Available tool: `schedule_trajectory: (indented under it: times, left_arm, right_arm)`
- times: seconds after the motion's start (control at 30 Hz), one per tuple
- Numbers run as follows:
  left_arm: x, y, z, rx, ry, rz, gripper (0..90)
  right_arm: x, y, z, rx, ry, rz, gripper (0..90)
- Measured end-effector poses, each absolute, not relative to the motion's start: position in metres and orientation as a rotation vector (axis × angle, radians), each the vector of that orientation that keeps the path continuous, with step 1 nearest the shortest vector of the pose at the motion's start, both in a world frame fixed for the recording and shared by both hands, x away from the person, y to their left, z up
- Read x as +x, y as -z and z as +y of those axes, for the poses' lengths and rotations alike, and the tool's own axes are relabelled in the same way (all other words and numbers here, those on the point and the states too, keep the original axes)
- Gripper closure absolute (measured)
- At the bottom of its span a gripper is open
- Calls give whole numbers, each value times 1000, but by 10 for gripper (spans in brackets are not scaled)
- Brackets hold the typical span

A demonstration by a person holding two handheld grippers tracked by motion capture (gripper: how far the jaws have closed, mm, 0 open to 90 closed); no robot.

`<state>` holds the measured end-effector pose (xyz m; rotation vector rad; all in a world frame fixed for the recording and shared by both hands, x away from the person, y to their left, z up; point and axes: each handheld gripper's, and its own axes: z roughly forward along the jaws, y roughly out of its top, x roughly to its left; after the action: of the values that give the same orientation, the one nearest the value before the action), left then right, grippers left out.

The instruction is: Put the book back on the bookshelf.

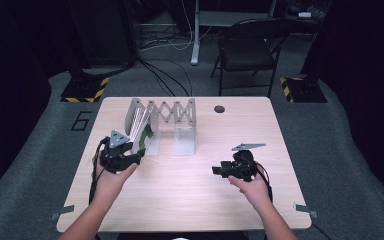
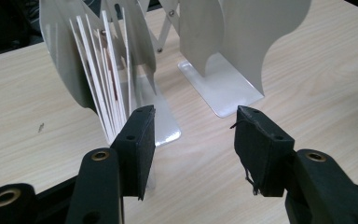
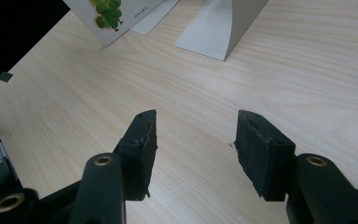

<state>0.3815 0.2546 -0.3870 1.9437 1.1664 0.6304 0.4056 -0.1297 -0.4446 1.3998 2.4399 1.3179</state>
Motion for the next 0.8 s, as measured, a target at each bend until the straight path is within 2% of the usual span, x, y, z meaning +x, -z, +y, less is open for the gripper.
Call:
schedule_trajectory:
  times: [0.4,0.8]
  left_arm:
    - [358,409,254,1972,-544,1103,478]
    - [342,427,253,2000,-510,1034,474]
  right_arm:
    - [406,445,-129,1398,-1314,2441,481]
    - [405,445,-129,1402,-1313,2439,481]
